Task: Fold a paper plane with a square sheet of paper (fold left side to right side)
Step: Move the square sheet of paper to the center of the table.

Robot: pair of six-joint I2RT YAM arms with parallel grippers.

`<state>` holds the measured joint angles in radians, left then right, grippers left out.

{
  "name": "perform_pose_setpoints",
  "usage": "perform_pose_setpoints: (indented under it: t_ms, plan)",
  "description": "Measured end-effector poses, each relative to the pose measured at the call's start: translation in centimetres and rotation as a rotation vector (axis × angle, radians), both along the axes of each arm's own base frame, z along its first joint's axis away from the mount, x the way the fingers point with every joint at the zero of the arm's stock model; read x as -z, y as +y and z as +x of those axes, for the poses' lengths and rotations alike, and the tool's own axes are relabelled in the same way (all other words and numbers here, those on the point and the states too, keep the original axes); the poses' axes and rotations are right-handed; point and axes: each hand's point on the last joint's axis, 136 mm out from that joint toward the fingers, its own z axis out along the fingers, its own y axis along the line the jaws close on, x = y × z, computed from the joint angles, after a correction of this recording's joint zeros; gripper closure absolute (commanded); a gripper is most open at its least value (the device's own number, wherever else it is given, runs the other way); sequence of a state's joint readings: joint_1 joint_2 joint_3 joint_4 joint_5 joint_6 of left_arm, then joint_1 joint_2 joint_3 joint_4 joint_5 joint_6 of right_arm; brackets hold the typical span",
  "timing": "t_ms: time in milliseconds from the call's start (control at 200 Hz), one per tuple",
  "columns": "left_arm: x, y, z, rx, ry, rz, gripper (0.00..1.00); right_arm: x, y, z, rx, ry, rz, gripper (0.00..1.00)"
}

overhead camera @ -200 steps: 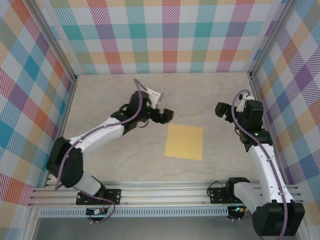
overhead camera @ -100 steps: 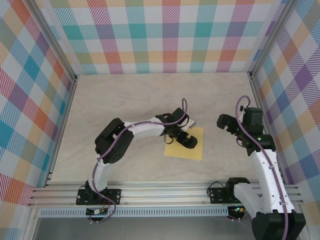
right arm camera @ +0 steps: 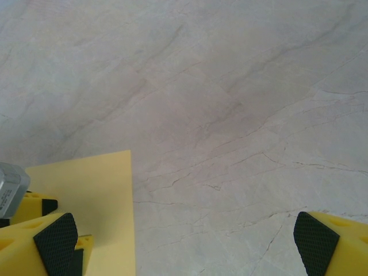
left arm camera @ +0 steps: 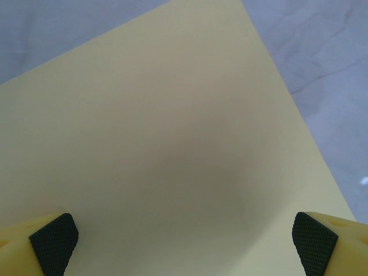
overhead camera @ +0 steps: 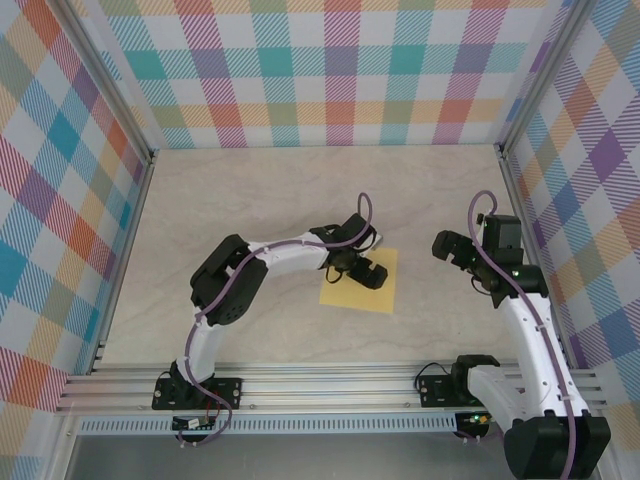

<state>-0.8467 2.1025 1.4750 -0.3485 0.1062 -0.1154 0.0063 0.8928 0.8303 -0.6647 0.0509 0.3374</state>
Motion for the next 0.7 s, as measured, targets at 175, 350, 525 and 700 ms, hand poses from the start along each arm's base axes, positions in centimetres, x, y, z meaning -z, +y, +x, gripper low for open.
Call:
perform_pose_setpoints:
  t_ms: [175, 350, 525, 700]
  plan:
    - [0.3, 3.6, 1.8, -0.089, -0.025, 0.067, 0.00, 0.7, 0.4, 0.1, -0.010, 0.032, 0.022, 0.00]
    - [0.3, 6.0, 2.6, -0.144, -0.021, 0.085, 0.00, 2.4, 1.5, 0.5, -0.043, 0.101, 0.079, 0.00]
    - [-0.4, 6.8, 1.7, -0.151, 0.004, 0.081, 0.00, 4.8, 3.3, 1.2, -0.102, 0.197, 0.121, 0.04]
    - [-3.7, 7.7, 0.6, -0.161, -0.010, 0.023, 0.00, 6.9, 7.2, 2.8, -0.218, 0.300, 0.108, 0.07]
